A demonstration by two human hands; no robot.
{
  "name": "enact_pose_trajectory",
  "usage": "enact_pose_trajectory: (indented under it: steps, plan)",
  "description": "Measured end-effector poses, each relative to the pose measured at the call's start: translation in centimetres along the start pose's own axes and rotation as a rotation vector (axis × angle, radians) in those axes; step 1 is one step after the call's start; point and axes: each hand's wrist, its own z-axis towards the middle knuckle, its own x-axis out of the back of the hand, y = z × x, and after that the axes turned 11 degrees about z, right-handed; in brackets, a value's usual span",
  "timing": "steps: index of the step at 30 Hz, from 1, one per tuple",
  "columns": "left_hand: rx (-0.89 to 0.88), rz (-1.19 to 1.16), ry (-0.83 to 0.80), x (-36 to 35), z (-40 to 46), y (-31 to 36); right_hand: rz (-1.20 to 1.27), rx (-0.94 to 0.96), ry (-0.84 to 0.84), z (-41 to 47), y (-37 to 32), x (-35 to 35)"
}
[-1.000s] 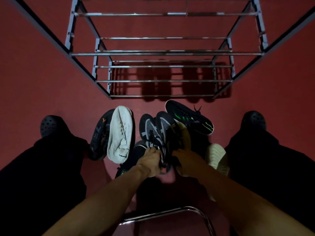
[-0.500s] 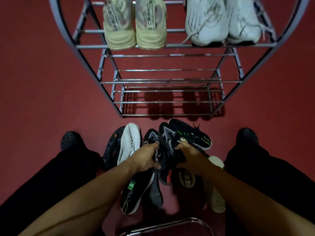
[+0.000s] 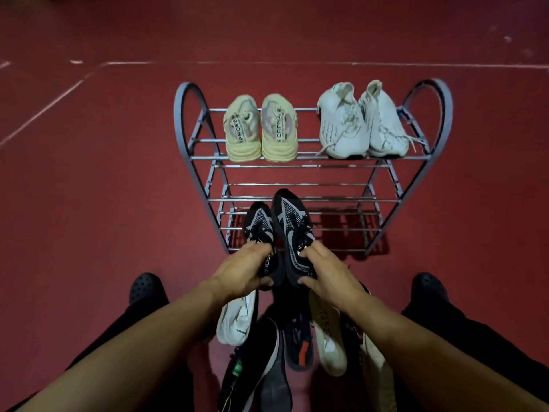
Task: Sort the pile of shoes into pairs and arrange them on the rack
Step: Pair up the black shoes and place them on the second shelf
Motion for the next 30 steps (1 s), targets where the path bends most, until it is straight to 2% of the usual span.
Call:
enact_pose_trajectory:
  steps: [8, 14, 25, 30]
  plan:
    - [-0.058, 0.087, -0.013, 0.7, 1.7, -1.6, -0.048, 0.040, 0.021, 3.5, 0.1, 0.1]
    - [-0.217, 0.105, -0.116, 0.6, 1.0, -2.1, -0.067, 0.065, 0.070, 4.4, 0.8, -0.1]
    - [-0.195, 0.188, -0.124, 4.4, -2.1, -0.6, -0.145, 0.098, 0.090, 3.1, -2.2, 3.2]
    - [-0.107, 0.181, -0.096, 5.4, -2.0, -1.0, -0.132, 0.053, 0.136, 3.5, -2.7, 4.1]
